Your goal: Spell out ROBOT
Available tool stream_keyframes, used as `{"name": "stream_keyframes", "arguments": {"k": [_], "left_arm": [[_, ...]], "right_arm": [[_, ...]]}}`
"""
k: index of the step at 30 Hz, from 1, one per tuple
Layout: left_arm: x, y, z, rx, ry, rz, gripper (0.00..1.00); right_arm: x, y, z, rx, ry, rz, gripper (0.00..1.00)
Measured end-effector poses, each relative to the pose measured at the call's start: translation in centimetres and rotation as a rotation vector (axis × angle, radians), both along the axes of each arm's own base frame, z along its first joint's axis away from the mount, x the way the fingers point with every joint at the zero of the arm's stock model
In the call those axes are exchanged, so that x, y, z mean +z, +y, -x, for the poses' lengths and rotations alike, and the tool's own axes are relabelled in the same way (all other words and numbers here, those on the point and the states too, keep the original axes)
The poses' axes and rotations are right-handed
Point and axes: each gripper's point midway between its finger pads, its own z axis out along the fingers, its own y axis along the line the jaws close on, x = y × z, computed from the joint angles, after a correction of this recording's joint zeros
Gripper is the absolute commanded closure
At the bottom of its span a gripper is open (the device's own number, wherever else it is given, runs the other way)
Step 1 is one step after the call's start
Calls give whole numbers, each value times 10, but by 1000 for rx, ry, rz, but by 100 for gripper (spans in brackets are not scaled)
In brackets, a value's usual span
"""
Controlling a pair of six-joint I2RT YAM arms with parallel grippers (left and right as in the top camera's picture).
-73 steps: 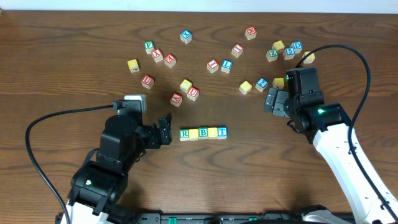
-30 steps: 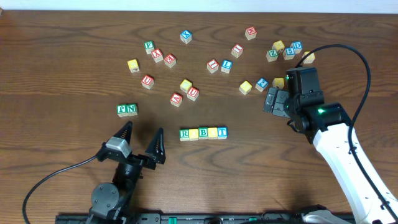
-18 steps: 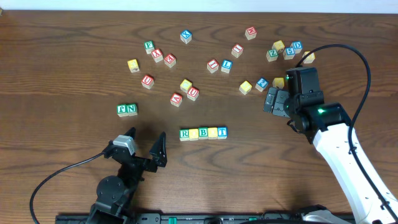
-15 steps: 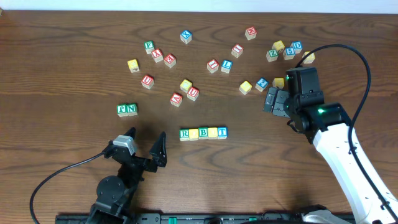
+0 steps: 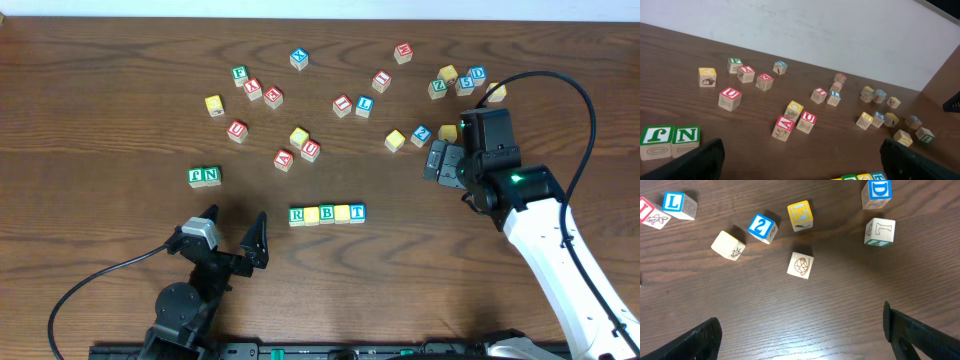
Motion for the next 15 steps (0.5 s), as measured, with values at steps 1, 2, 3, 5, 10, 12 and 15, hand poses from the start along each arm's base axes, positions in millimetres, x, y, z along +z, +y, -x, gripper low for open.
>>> {"name": "stream_keyframes", "arguments": {"k": [1, 2, 3, 5, 10, 12, 15], "left_arm": [[0, 0, 0, 0, 0, 0, 2], [0, 0, 0, 0, 0, 0, 2], [0, 0, 0, 0, 0, 0, 2], [0, 0, 0, 0, 0, 0, 2], [0, 0, 0, 0, 0, 0, 2], [0, 0, 0, 0, 0, 0, 2], [0, 0, 0, 0, 0, 0, 2]], "right_arm": [[0, 0, 0, 0, 0, 0, 1], [0, 0, 0, 0, 0, 0, 1], [0, 0, 0, 0, 0, 0, 1], [0, 0, 0, 0, 0, 0, 1], [0, 0, 0, 0, 0, 0, 1], [0, 0, 0, 0, 0, 0, 1], [-1, -1, 2, 0, 11, 3, 1]]}}
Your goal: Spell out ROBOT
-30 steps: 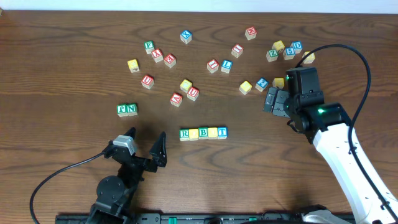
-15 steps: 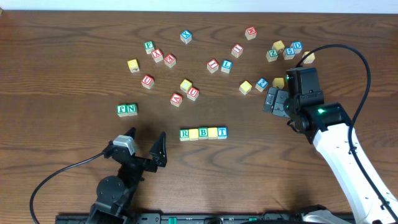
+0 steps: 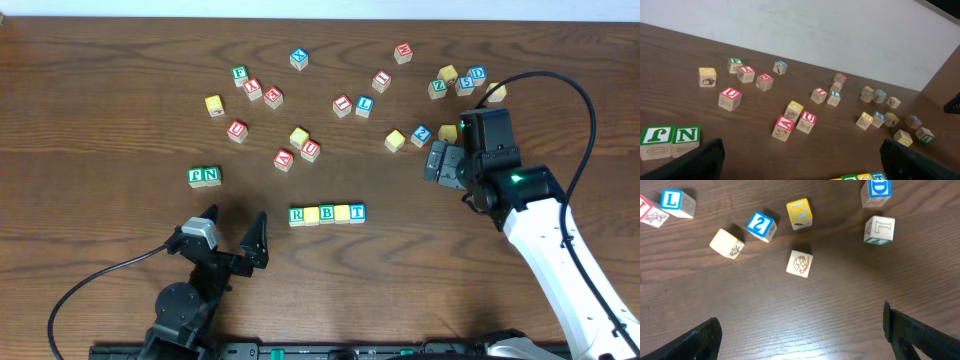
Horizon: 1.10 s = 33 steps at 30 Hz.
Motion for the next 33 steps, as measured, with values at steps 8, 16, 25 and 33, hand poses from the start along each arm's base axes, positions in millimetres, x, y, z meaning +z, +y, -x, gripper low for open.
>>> {"name": "stream_keyframes", "arguments": {"k": [8, 16, 25, 33], "left_arm": [[0, 0, 0, 0, 0, 0, 2], [1, 0, 0, 1, 1, 0, 2], [1, 0, 0, 1, 2, -1, 2], [1, 0, 0, 1, 1, -1, 2]], "right_arm": [[36, 9, -35, 14, -245, -55, 1], [102, 30, -28, 162, -785, -103, 1], [77, 12, 37, 241, -997, 16, 1], [73, -3, 65, 235, -1101, 76, 1]]}}
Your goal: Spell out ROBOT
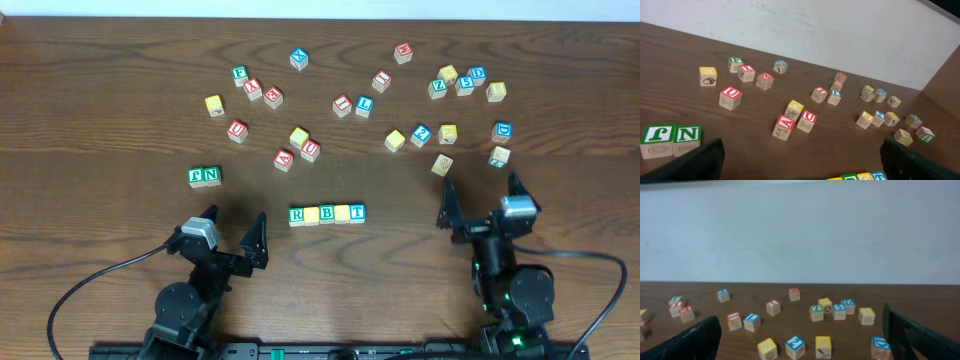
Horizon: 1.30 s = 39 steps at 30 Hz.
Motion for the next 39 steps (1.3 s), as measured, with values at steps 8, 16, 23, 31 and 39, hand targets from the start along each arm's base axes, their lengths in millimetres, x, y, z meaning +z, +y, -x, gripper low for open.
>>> {"name": "stream_keyframes", "arguments": {"k": [8, 16, 23, 31, 39], "left_arm": [[0, 0, 0, 0, 0, 0, 2], [0, 0, 0, 0, 0, 0, 2], [0, 0, 0, 0, 0, 0, 2], [0, 0, 0, 0, 0, 0, 2], [0, 0, 0, 0, 1, -1, 2]], "right_arm": [[-29, -10, 10, -29, 53, 27, 1], [-79, -11, 16, -26, 251, 77, 1], [-98, -17, 19, -39, 329, 89, 1], [-95, -39, 18, -121, 317, 68, 1], [-61, -43, 22, -129, 171, 44, 1]]}}
